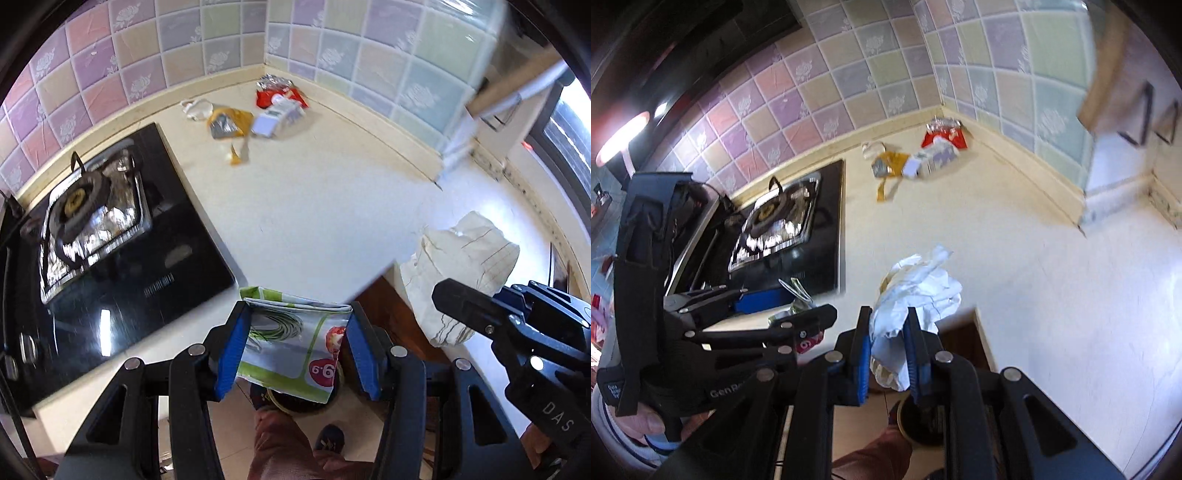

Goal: Collect trash
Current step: 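Carry the tissue and packet down over the floor bin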

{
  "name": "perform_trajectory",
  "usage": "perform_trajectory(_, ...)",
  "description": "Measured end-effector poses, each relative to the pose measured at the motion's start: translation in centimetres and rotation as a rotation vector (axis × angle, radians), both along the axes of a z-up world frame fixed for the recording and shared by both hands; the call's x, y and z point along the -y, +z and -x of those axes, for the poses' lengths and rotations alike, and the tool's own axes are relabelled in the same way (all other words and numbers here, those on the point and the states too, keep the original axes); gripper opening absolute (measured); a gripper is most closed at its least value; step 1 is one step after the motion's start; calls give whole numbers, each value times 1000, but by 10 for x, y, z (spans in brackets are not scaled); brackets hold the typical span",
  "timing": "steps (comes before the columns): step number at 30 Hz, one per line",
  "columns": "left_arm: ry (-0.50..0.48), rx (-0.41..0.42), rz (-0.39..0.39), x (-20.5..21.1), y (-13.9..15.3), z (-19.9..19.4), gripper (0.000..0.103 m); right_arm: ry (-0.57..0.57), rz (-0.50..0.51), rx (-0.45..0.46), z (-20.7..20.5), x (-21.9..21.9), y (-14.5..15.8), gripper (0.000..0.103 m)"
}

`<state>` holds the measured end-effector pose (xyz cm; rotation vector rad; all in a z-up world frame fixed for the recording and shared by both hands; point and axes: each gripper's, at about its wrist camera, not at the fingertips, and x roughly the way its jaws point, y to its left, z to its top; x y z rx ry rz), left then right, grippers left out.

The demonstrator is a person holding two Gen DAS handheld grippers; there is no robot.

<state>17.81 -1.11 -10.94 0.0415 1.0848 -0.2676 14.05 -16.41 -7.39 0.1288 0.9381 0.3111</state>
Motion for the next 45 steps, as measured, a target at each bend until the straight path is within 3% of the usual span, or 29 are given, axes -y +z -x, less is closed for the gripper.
perform_trajectory(6,-38,-35,19,9,-33,47,51,3,51,-54,48,6,-41,16)
perform_trajectory(13,-90,-68,58,6,-89,71,51,-29,44,-132,73,7,-101,16)
perform_trajectory(17,-129,-82,102,4,-131,77,51,-70,23,-192,77,10,-159,16)
perform_trajectory(23,-195,-78,109,7,-205,73,52,-109,19,-275,74,15,-253,16)
perform_trajectory(29,-262,-88,103,18,-272,62,52,-143,11,-323,63,26,-328,17)
perform_trajectory(34,-299,-87,91,24,-301,55,53,-181,-28,-337,58,36,-356,17)
perform_trajectory(36,-302,-102,89,26,-308,52,69,-195,-37,-341,56,39,-363,17)
perform_trajectory(38,-299,-103,84,24,-311,50,79,-202,-39,-344,55,40,-365,17)
perform_trajectory(45,-261,-106,60,17,-315,61,79,-186,-26,-338,56,38,-365,22)
